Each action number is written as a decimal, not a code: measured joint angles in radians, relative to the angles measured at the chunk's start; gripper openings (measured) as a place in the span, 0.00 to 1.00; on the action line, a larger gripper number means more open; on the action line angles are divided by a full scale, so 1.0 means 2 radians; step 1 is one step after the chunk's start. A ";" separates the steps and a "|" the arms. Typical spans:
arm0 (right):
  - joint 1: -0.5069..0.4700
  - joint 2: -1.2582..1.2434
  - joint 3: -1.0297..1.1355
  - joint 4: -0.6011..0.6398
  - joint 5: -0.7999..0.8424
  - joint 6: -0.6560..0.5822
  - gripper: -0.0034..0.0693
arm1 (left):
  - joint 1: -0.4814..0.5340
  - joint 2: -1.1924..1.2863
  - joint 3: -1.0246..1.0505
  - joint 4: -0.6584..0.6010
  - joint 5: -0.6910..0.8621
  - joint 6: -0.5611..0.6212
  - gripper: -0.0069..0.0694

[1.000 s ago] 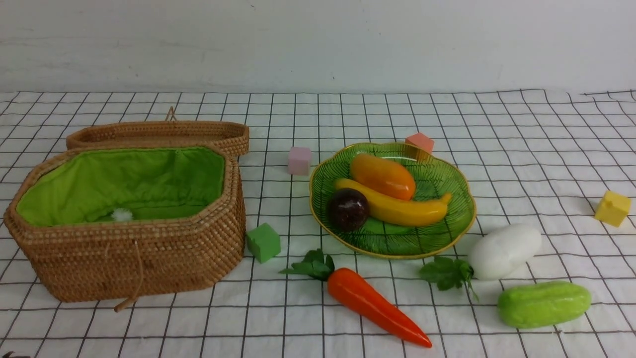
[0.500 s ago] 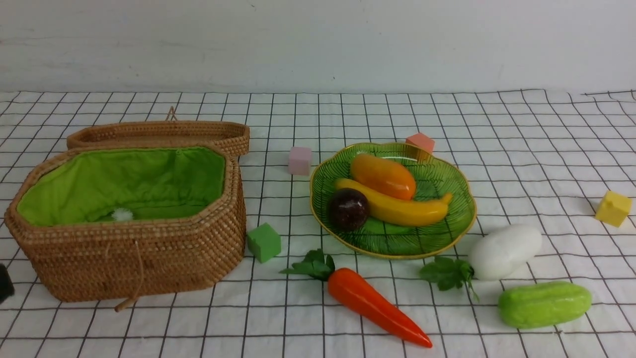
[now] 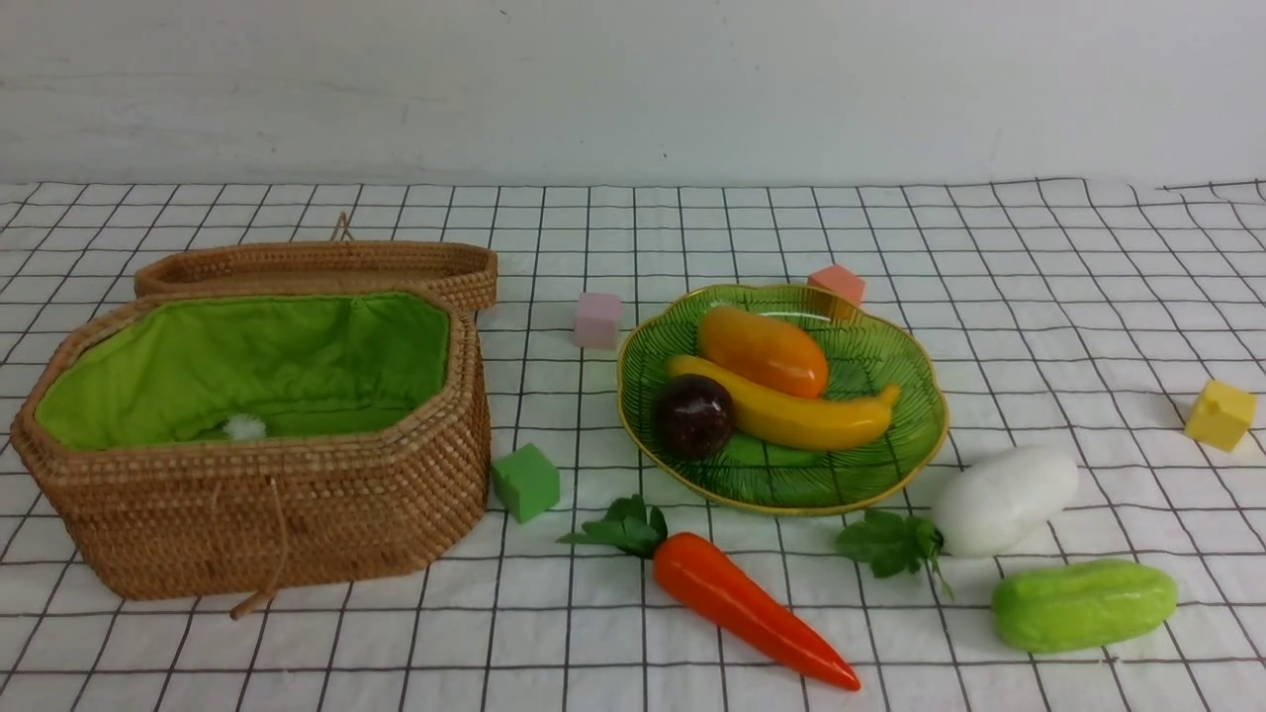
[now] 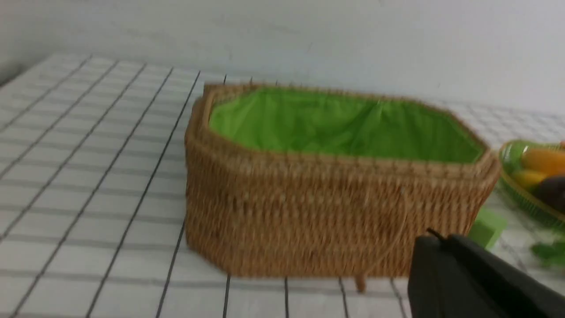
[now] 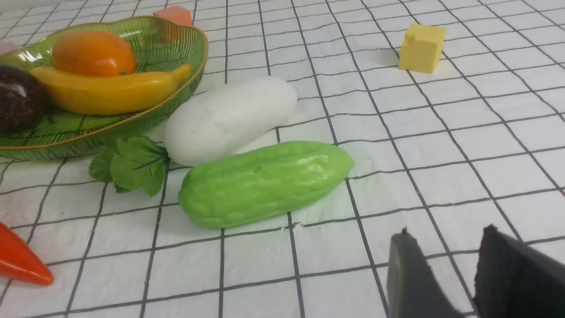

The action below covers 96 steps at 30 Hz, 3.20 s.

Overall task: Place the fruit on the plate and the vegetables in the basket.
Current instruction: Take a chayote with your right arm and place it on the basket on the left.

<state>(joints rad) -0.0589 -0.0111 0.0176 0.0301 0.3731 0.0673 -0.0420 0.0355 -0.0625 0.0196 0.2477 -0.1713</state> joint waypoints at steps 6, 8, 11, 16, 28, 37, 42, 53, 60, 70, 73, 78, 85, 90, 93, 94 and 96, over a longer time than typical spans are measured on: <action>0.000 0.000 0.000 0.000 0.000 0.000 0.38 | 0.000 -0.023 0.046 0.008 0.070 -0.003 0.09; 0.000 0.000 0.000 0.000 0.000 0.000 0.38 | 0.000 -0.023 0.047 0.008 0.072 -0.003 0.09; 0.000 0.000 0.000 0.000 0.000 0.000 0.38 | 0.000 -0.023 0.047 0.007 0.073 -0.003 0.09; 0.000 0.000 0.000 0.000 0.000 0.000 0.38 | 0.000 -0.023 0.047 0.007 0.074 -0.003 0.10; 0.000 0.000 0.004 0.013 -0.044 0.018 0.38 | 0.000 -0.023 0.047 0.007 0.074 -0.003 0.10; 0.001 0.000 0.004 0.138 -0.240 0.090 0.38 | 0.000 -0.023 0.047 0.006 0.074 -0.003 0.10; 0.001 0.000 -0.045 0.147 -0.243 0.132 0.38 | 0.000 -0.023 0.047 0.006 0.074 -0.003 0.11; 0.024 0.189 -0.408 0.083 0.149 0.148 0.38 | 0.000 -0.023 0.047 0.006 0.074 -0.003 0.13; 0.070 0.311 -0.407 0.020 0.216 0.153 0.38 | 0.000 -0.023 0.047 0.006 0.074 -0.003 0.14; 0.074 0.468 -0.369 0.030 0.209 0.298 0.55 | 0.000 -0.023 0.047 0.006 0.074 -0.003 0.15; 0.074 0.515 -0.369 0.034 0.165 0.354 0.69 | 0.000 -0.023 0.047 0.006 0.074 -0.003 0.16; 0.074 0.597 -0.369 0.047 0.098 0.445 0.89 | 0.000 -0.023 0.047 0.006 0.074 -0.003 0.16; 0.074 0.707 -0.369 0.051 0.017 0.538 0.83 | 0.000 -0.023 0.047 0.006 0.074 -0.003 0.17; 0.074 0.762 -0.369 0.051 -0.008 0.550 0.73 | 0.000 -0.023 0.047 0.006 0.074 -0.004 0.17; 0.074 0.792 -0.373 0.051 -0.034 0.544 0.65 | 0.000 -0.023 0.047 0.006 0.074 -0.004 0.17; 0.074 0.794 -0.375 0.051 -0.035 0.538 0.65 | 0.000 -0.023 0.047 0.006 0.074 -0.004 0.17; 0.074 0.795 -0.376 0.052 -0.038 0.515 0.65 | 0.000 -0.023 0.047 0.006 0.074 -0.004 0.17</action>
<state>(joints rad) 0.0884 1.5794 -0.7341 0.1340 0.2979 1.0975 -0.0417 -0.0095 0.0306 0.0323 0.3958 -0.1793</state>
